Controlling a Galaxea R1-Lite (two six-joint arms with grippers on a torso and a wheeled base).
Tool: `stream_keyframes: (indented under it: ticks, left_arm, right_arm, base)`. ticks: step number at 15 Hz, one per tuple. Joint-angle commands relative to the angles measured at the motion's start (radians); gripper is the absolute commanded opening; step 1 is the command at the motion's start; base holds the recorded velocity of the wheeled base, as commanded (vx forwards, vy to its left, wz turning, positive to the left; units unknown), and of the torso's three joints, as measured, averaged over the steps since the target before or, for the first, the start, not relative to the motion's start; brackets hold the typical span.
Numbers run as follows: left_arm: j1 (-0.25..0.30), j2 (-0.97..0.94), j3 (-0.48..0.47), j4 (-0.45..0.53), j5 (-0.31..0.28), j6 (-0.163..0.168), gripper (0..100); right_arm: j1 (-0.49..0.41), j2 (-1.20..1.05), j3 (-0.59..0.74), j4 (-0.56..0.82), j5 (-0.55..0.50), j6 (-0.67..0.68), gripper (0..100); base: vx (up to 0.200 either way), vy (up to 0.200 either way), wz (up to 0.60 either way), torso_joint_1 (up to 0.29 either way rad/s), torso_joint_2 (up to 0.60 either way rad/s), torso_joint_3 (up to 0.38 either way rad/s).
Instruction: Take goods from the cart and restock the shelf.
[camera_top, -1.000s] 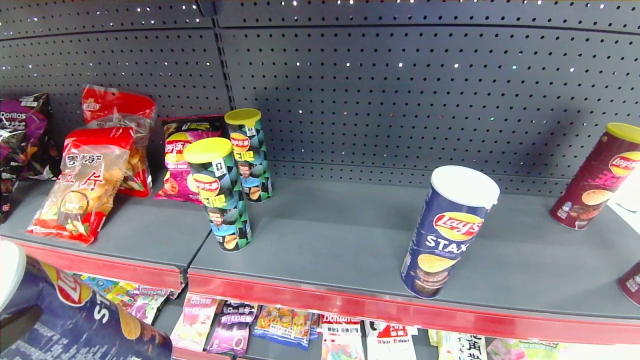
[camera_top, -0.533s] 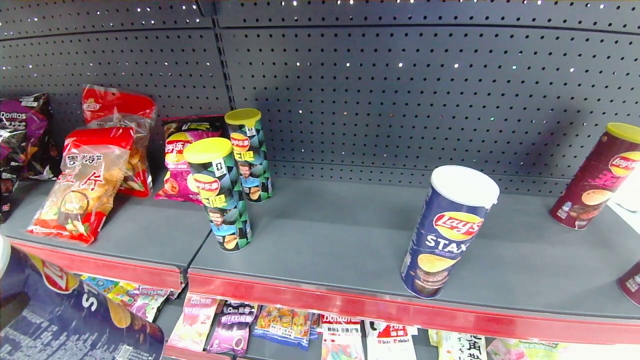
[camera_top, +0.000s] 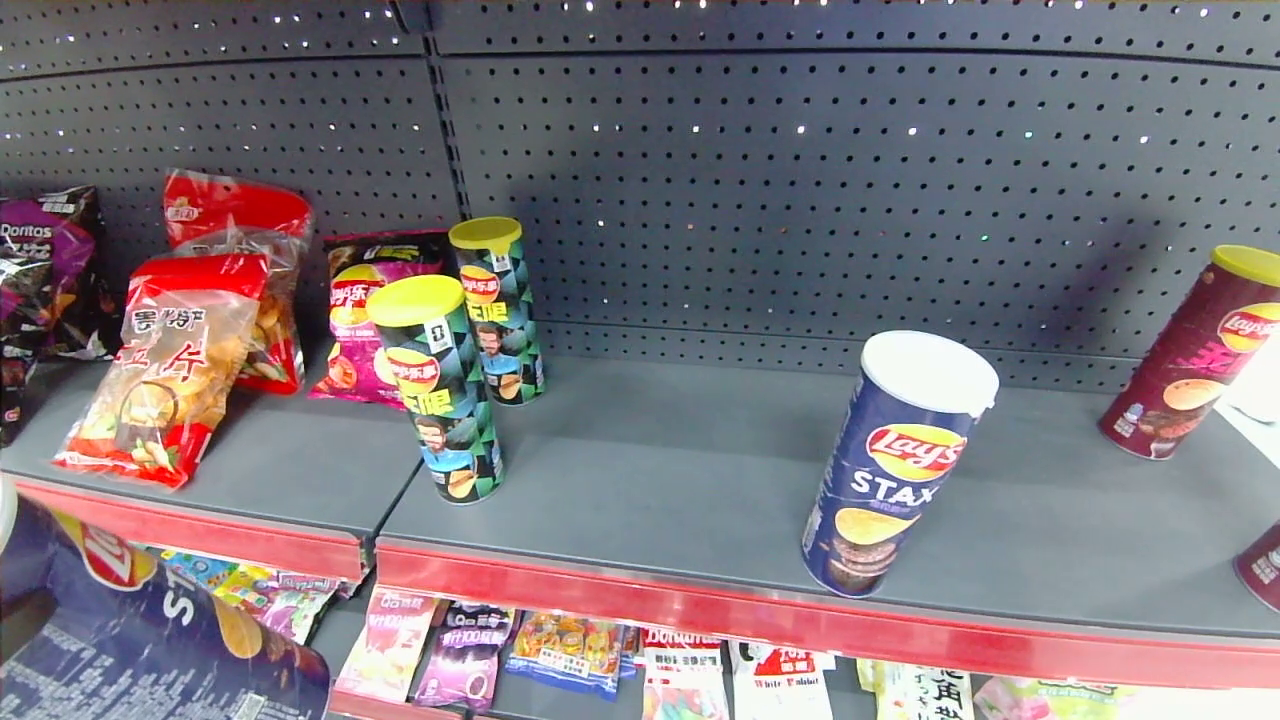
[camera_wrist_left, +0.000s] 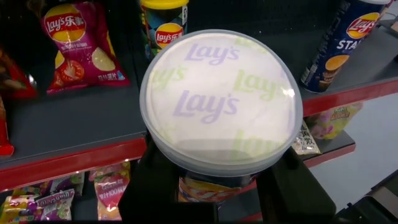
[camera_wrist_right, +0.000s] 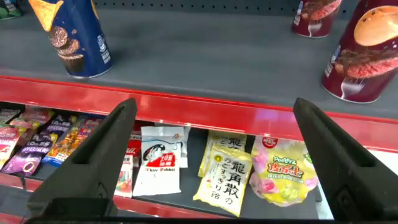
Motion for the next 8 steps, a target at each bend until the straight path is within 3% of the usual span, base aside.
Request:
stream_keyframes:
  ticks: [1, 4, 8]
  left_arm:
    - [0.0, -0.001, 0.0, 0.0, -0.001, 0.0, 0]
    - [0.0, -0.007, 0.001, 0.002, -0.005, 0.0, 0]
    - [0.0, -0.006, 0.0, 0.0, -0.004, -0.002, 0]
  right_arm:
    - [0.0, 0.001, 0.0, 0.0, -0.001, 0.004, 100]
    - [0.0, 0.001, 0.0, 0.0, 0.001, 0.006, 100]
    - [0.0, 0.001, 0.0, 0.0, 0.004, 0.004, 100]
  base:
    - [0.0, 0.0, 0.0, 0.0, 0.0, 0.0]
    - [0.0, 0.0, 0.0, 0.0, 0.0, 0.0]
    - [0.0, 0.0, -0.6, 0.0, 0.0, 0.001]
